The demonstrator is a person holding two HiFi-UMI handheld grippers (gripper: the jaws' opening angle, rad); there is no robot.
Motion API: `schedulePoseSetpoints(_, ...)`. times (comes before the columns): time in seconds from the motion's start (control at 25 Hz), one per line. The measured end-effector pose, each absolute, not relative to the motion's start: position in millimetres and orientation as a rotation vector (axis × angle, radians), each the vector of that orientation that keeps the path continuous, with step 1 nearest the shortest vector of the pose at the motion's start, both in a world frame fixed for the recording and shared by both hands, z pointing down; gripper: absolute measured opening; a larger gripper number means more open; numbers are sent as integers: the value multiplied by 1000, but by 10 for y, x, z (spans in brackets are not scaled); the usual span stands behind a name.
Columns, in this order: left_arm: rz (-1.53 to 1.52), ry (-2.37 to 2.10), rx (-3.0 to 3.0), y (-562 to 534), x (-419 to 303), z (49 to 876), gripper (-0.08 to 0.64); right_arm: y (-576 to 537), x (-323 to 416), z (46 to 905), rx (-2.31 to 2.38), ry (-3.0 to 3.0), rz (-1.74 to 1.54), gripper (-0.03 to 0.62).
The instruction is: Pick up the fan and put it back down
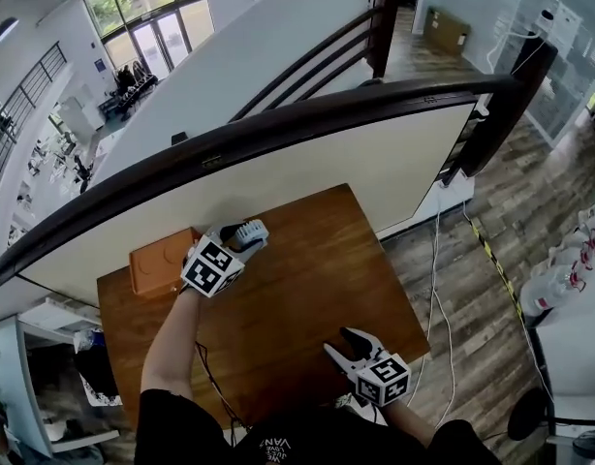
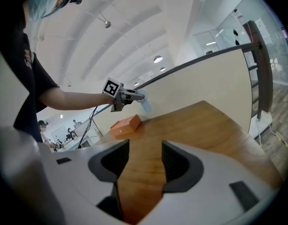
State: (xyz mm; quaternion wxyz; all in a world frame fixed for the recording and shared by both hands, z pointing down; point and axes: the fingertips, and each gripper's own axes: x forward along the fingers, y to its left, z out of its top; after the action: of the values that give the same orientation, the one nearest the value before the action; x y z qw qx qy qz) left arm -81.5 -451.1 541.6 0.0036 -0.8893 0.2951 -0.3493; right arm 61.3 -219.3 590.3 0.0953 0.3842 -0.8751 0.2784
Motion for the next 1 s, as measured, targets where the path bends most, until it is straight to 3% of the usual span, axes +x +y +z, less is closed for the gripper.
schedulePoseSetpoints(1.0,-1080,973,-2883,-5294,-1247,6483,195,-2343,522,6261,1223,-2417,899,187)
